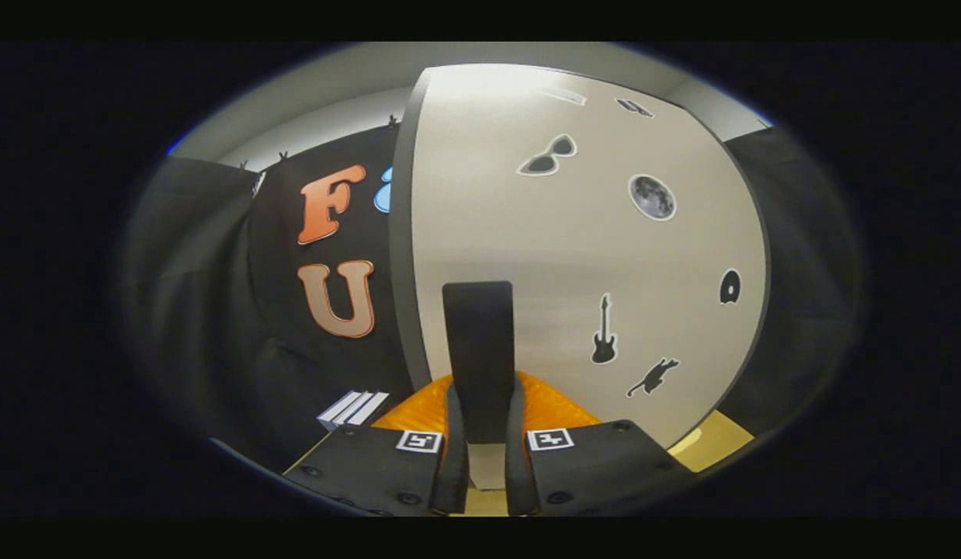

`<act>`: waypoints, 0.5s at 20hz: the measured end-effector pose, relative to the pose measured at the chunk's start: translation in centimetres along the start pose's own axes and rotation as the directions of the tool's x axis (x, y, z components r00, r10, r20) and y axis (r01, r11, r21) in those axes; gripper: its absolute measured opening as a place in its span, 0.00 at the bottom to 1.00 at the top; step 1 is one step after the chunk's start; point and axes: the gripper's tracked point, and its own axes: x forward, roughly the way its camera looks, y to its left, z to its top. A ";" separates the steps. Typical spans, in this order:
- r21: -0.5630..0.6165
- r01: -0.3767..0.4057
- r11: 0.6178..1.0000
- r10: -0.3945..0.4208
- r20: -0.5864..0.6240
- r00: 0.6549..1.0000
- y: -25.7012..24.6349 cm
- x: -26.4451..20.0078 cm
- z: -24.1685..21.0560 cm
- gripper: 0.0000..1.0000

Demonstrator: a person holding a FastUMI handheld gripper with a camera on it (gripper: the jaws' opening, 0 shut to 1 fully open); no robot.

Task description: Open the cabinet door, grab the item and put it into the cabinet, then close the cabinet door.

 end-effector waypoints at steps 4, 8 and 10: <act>-0.005 -0.011 1.000 0.011 0.003 1.000 -1.0 -4.6 -0.3 0.23; -0.019 0.001 1.000 -0.001 0.012 1.000 -3.5 -9.9 -0.5 0.20; -0.036 0.017 0.999 -0.016 0.020 1.000 -4.7 -12.3 -0.6 0.19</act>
